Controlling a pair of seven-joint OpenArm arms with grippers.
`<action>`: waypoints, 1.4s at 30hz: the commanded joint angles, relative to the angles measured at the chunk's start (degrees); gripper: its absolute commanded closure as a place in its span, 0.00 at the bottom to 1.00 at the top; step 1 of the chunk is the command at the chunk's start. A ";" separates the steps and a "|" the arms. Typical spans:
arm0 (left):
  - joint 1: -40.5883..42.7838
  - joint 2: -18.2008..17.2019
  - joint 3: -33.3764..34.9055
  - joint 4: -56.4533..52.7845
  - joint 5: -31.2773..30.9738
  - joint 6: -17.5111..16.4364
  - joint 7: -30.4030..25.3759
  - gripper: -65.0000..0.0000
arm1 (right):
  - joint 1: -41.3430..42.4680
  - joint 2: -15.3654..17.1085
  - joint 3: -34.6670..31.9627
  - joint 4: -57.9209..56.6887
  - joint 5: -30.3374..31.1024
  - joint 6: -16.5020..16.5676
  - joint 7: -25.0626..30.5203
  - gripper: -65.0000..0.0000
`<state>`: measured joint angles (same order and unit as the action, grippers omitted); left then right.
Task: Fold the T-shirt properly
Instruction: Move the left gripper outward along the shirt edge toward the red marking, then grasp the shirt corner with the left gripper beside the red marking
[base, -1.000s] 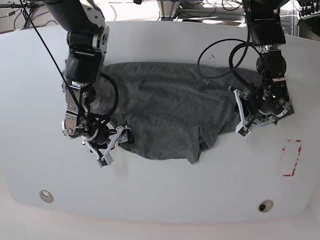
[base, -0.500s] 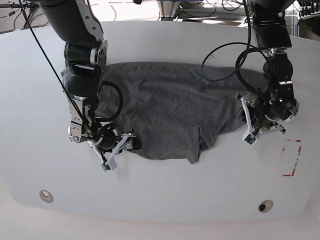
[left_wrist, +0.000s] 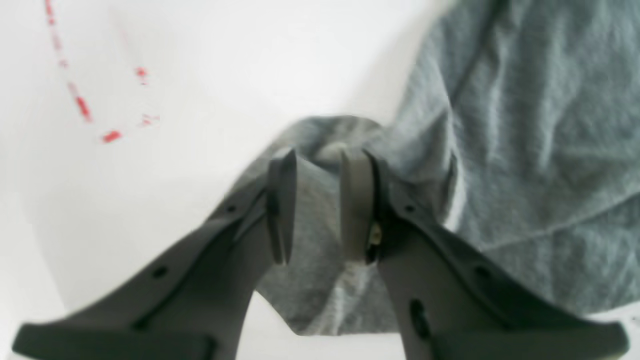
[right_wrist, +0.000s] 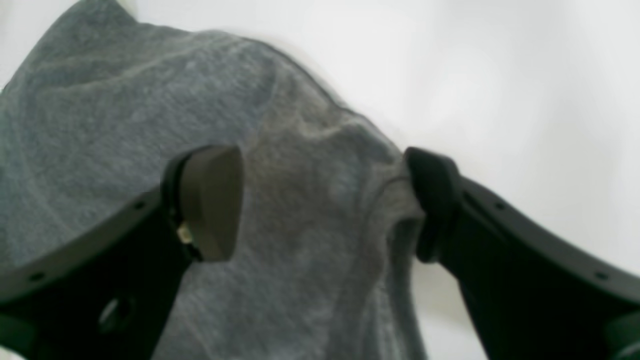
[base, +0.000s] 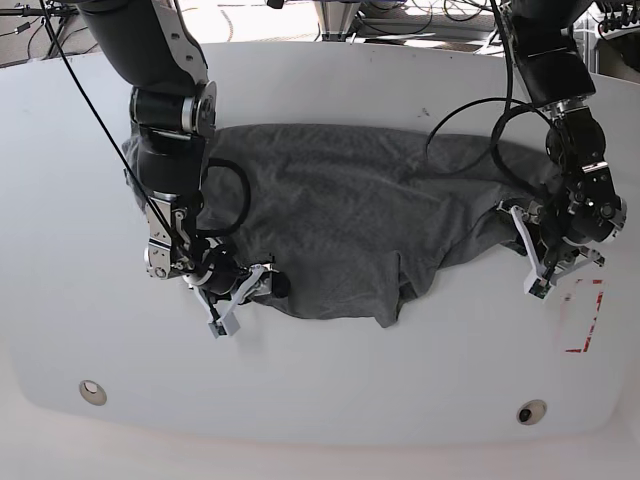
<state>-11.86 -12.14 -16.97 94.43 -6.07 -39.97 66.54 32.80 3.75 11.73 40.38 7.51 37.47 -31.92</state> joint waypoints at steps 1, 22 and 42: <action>-1.46 -1.44 -1.01 0.73 -0.48 -0.03 -0.74 0.79 | 1.18 -0.72 -1.66 0.37 0.54 0.20 0.23 0.28; -5.68 -6.72 -8.13 -13.07 -0.48 -0.03 -2.94 0.78 | 0.65 -0.80 -2.63 0.89 0.62 0.37 0.23 1.00; -7.09 -10.14 -14.90 -24.59 -0.92 -0.03 -5.84 0.24 | -2.25 -0.98 -2.72 9.16 0.62 0.37 -2.41 1.00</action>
<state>-17.82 -20.84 -29.65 69.06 -6.90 -39.97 61.28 28.80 2.70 8.93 48.34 7.44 37.52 -35.18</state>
